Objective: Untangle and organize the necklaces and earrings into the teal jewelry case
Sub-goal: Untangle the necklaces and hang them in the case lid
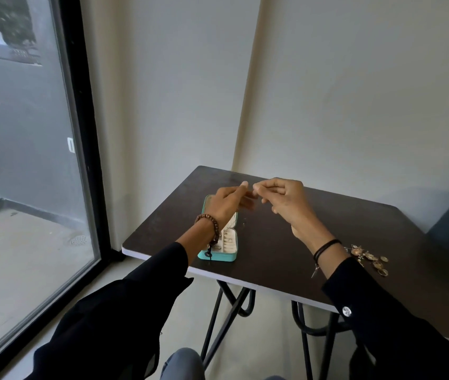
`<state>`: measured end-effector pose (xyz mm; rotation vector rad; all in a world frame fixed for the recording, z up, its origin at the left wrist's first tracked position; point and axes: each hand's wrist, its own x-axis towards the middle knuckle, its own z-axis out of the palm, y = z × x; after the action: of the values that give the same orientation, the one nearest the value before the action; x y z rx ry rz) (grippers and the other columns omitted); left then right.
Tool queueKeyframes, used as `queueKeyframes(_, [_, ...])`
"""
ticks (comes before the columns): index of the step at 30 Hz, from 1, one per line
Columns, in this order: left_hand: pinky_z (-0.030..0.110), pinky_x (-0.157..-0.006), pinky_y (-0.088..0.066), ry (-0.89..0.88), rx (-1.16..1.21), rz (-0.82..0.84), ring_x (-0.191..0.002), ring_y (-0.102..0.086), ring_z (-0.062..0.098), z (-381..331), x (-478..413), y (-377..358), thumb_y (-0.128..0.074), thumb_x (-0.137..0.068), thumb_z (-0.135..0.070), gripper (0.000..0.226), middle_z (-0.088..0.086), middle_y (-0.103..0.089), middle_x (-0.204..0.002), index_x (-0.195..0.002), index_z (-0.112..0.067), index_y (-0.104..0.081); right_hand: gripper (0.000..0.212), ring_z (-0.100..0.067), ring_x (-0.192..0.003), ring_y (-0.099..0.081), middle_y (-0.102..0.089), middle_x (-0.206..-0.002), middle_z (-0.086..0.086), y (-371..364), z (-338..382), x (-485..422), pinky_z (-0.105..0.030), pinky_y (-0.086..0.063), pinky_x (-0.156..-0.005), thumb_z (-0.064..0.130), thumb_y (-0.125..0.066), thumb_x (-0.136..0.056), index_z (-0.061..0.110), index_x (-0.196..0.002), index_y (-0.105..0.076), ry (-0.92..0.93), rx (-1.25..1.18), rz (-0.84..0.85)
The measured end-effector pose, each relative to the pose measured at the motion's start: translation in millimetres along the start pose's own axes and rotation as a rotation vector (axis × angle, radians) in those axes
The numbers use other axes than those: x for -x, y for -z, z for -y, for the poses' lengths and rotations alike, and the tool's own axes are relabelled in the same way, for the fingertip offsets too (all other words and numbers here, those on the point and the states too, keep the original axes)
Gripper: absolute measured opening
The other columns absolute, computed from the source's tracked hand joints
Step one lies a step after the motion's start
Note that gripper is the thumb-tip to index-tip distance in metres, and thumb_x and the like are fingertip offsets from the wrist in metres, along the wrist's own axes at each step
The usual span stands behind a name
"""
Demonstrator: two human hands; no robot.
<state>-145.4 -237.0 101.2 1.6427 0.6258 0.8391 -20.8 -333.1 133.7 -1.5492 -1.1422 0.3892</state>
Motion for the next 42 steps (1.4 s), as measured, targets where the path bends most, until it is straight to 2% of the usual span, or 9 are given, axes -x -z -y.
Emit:
queueKeyframes(6, [0.019,-0.076,-0.049,-0.069,0.032,0.06,-0.073,-0.069,0.004,-19.6,2.5,-12.7,-0.056,-0.098,-0.039,0.044,0.009,-0.074,-0.089,-0.1,0.002,-0.071,0.012,-0.008,-0.08,-0.071,-0.08,-0.089,0.002,29.6,9.0,1.8,-0.024,-0.052,-0.07,0.023,-0.07,-0.095,0.012,-0.099,-0.074,-0.053,-0.086,-0.047])
queueKeyframes(10, [0.021,-0.082,-0.051,-0.127,-0.009,0.109,-0.083,-0.071,0.007,-25.8,1.3,-16.1,-0.063,-0.096,-0.033,0.037,0.01,-0.076,-0.094,-0.097,0.003,-0.07,0.013,-0.015,-0.089,-0.076,-0.079,-0.089,-0.003,44.3,8.2,4.7,-0.028,-0.058,-0.084,0.019,-0.068,-0.097,0.008,-0.103,-0.071,-0.103,-0.186,-0.058])
queueKeyframes(14, [0.032,-0.092,-0.053,-0.129,0.0,0.147,-0.093,-0.073,0.016,-30.6,2.2,-20.7,-0.063,-0.095,-0.033,0.036,0.007,-0.076,-0.099,-0.107,0.001,-0.067,0.012,-0.017,-0.085,-0.073,-0.076,-0.086,-0.005,54.9,5.9,9.3,-0.028,-0.06,-0.081,0.018,-0.072,-0.095,0.008,-0.1,-0.073,-0.099,-0.208,-0.063])
queueKeyframes(19, [0.026,-0.094,-0.054,-0.138,0.048,0.21,-0.101,-0.072,0.016,-33.3,5.3,-31.5,-0.071,-0.09,-0.024,0.035,0.008,-0.074,-0.11,-0.121,-0.009,-0.064,0.01,-0.012,-0.083,-0.071,-0.075,-0.085,-0.001,62.0,6.2,14.6,-0.028,-0.061,-0.082,0.017,-0.077,-0.091,0.009,-0.097,-0.076,-0.037,-0.138,-0.041])
queueKeyframes(25, [0.023,-0.096,-0.049,-0.099,-0.013,0.255,-0.098,-0.071,0.007,-32.8,6.6,-37.2,-0.074,-0.087,-0.02,0.02,0.002,-0.077,-0.099,-0.106,-0.018,-0.071,0.015,-0.015,-0.078,-0.068,-0.072,-0.083,-0.007,66.4,7.1,17.5,-0.029,-0.059,-0.078,0.016,-0.075,-0.092,0.003,-0.101,-0.074,-0.048,-0.133,-0.043])
queueKeyframes(30, [0.007,-0.068,-0.049,-0.057,-0.029,0.254,-0.08,-0.068,-0.002,-28.4,12.0,-33.6,-0.07,-0.09,-0.019,0.012,-0.004,-0.073,-0.089,-0.099,-0.011,-0.074,0.011,-0.016,-0.07,-0.064,-0.071,-0.081,-0.008,70.3,6.7,19.5,-0.031,-0.056,-0.072,0.014,-0.07,-0.095,0.002,-0.098,-0.071,-0.115,-0.207,-0.088])
queueKeyframes(34, [0.021,-0.084,-0.052,-0.006,-0.046,0.245,-0.082,-0.069,0.009,-15.6,15.5,-25.6,-0.069,-0.091,-0.025,0.019,0.001,-0.073,-0.086,-0.097,-0.007,-0.072,0.01,-0.017,-0.066,-0.066,-0.073,-0.077,-0.01,74.6,7.7,22.3,-0.03,-0.055,-0.067,0.012,-0.066,-0.095,0.003,-0.091,-0.066,-0.184,-0.335,-0.137])
queueKeyframes(39, [0.008,-0.065,-0.049,-0.05,0.032,0.163,-0.072,-0.067,0.004,-15.7,19.8,-23.6,-0.068,-0.092,-0.024,0.023,0.004,-0.069,-0.078,-0.097,-0.003,-0.072,0.007,-0.018,-0.065,-0.062,-0.071,-0.079,-0.012,79.5,-0.9,24.6,-0.03,-0.053,-0.066,0.012,-0.064,-0.095,0.005,-0.095,-0.064,-0.257,-0.342,-0.066])
queueKeyframes(42, [0.017,-0.08,-0.051,-0.075,0.028,0.18,-0.077,-0.065,0.007,-28.2,16.3,-28.9,-0.07,-0.09,-0.028,0.026,0.001,-0.067,-0.075,-0.099,-0.005,-0.074,0.026,-0.016,-0.066,-0.062,-0.074,-0.081,-0.011,79.6,-5.1,28.4,-0.029,-0.052,-0.067,0.028,-0.066,-0.098,0.003,-0.107,-0.068,-0.268,-0.262,0.036])
